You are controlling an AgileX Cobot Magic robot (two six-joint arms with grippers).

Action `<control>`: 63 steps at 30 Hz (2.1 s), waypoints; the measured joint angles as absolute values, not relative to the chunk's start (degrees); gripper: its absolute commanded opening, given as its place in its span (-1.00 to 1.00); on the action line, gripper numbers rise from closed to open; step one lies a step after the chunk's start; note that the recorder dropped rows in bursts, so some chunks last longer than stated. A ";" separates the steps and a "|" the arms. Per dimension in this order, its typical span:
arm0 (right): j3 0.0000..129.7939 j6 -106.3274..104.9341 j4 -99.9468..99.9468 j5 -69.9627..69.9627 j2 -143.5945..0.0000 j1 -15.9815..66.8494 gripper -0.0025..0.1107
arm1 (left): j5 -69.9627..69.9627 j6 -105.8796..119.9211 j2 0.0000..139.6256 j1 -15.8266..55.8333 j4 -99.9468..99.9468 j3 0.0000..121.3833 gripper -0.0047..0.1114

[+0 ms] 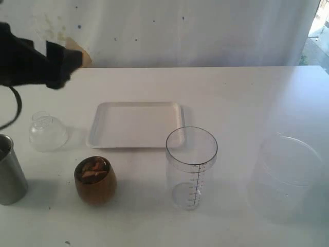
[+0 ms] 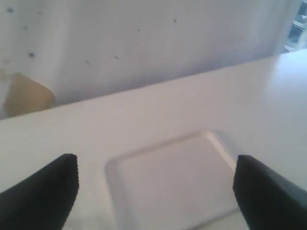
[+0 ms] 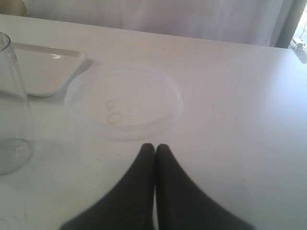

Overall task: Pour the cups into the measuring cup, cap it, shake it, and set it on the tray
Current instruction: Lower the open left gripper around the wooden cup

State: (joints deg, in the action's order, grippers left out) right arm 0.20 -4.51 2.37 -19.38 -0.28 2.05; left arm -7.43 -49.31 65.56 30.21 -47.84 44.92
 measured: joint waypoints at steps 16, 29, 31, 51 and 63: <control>0.20 -4.51 2.37 -19.38 -0.28 2.05 -0.96 | 4.08 -53.81 65.67 38.33 -46.95 32.88 0.50; 0.20 -4.51 2.37 -19.38 -0.28 2.05 -0.96 | 2.46 -51.79 65.67 38.33 -46.95 32.58 0.89; 0.20 -4.51 2.37 -19.38 -0.28 2.05 -0.96 | 3.90 -52.34 65.67 38.33 -46.95 31.41 0.89; 0.20 -4.51 2.37 -19.38 -0.28 2.05 -0.96 | 22.28 -11.55 80.15 38.33 -2.22 23.29 0.89; 0.20 -4.51 2.37 -19.38 -0.28 2.05 -0.96 | 31.41 -11.14 85.74 38.33 0.00 20.00 0.89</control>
